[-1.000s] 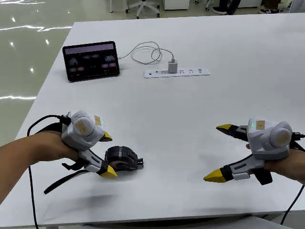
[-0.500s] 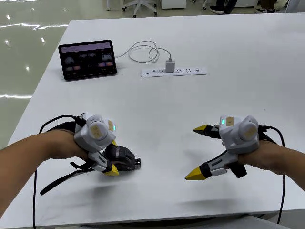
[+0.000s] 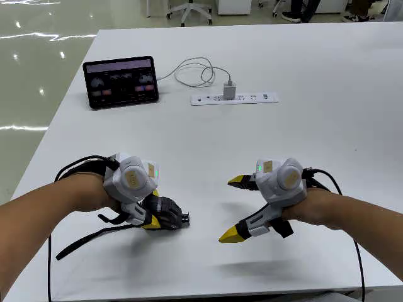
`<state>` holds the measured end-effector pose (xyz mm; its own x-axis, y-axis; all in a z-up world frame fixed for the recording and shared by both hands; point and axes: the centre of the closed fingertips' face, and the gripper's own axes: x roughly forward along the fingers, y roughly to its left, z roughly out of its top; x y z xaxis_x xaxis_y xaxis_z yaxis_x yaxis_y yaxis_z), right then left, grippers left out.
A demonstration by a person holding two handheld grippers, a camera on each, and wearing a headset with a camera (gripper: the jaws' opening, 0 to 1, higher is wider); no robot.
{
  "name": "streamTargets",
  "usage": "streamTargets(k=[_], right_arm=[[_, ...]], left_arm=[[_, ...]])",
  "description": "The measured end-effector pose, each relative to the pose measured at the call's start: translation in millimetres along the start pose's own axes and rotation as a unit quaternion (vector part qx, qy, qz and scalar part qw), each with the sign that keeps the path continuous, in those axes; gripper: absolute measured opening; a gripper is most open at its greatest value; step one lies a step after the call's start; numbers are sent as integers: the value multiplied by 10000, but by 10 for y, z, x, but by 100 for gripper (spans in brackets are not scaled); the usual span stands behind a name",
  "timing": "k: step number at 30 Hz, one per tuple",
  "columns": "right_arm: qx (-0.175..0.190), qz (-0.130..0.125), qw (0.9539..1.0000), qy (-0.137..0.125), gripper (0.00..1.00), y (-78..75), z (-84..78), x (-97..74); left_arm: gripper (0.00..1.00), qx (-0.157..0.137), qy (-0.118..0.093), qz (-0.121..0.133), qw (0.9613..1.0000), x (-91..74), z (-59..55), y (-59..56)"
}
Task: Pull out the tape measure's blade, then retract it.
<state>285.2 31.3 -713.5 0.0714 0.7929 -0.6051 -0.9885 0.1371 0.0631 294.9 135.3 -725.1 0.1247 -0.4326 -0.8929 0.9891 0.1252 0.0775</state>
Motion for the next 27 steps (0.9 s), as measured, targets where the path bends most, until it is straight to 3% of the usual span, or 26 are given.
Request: streamTargets(k=[6, 15, 27], right_arm=[[-88, 170, 9997, 130, 73, 114, 8, 227], [87, 144, 9997, 161, 64, 64, 48, 431], [-164, 168, 9994, 264, 46, -5, 112, 624]], left_arm=[[31, -62, 26, 8, 10000, 11, 15, 6], [31, -222, -127, -20, 9997, 24, 28, 3], [31, -296, -180, -24, 9994, 12, 15, 14]])
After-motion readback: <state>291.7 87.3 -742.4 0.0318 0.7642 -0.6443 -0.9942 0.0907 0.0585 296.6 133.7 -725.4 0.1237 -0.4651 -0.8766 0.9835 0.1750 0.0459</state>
